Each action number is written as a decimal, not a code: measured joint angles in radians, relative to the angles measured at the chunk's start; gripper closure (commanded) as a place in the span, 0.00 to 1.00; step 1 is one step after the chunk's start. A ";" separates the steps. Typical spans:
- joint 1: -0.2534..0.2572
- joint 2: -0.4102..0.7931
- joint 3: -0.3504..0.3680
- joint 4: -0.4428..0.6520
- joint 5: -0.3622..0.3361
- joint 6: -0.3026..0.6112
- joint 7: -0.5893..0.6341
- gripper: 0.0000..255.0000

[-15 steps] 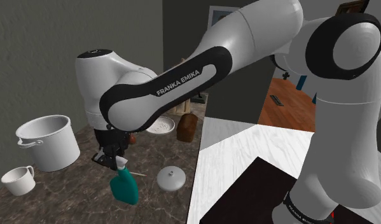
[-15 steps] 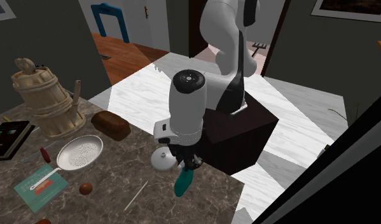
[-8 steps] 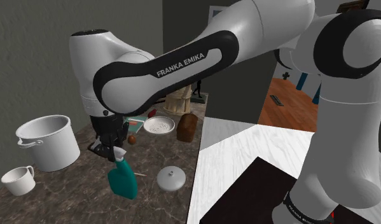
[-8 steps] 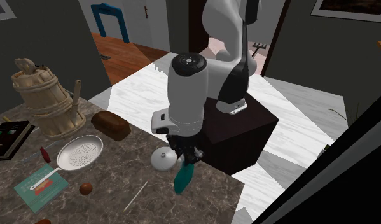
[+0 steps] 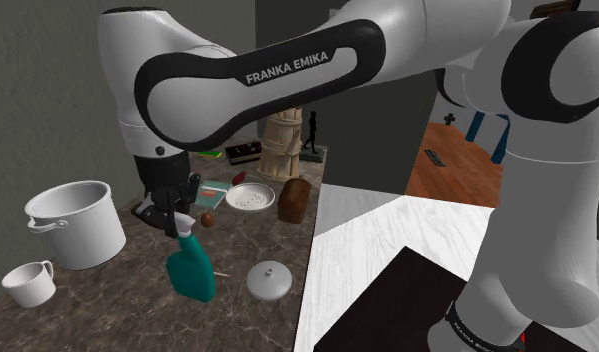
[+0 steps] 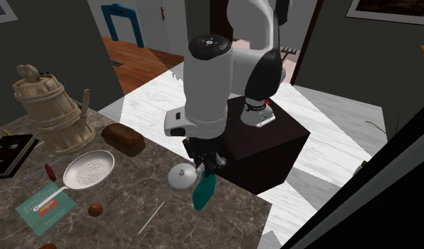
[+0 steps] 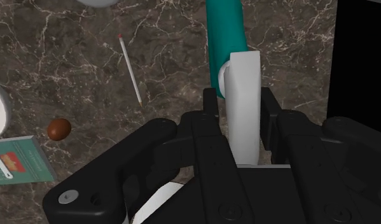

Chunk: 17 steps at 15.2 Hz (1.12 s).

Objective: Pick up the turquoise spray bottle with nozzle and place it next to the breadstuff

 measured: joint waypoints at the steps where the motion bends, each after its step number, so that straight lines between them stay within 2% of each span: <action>1: 0.001 -0.003 0.001 0.008 0.001 -0.011 0.000 1.00; 17: 0.016 -0.003 0.008 0.225 0.009 -0.227 -0.016 1.00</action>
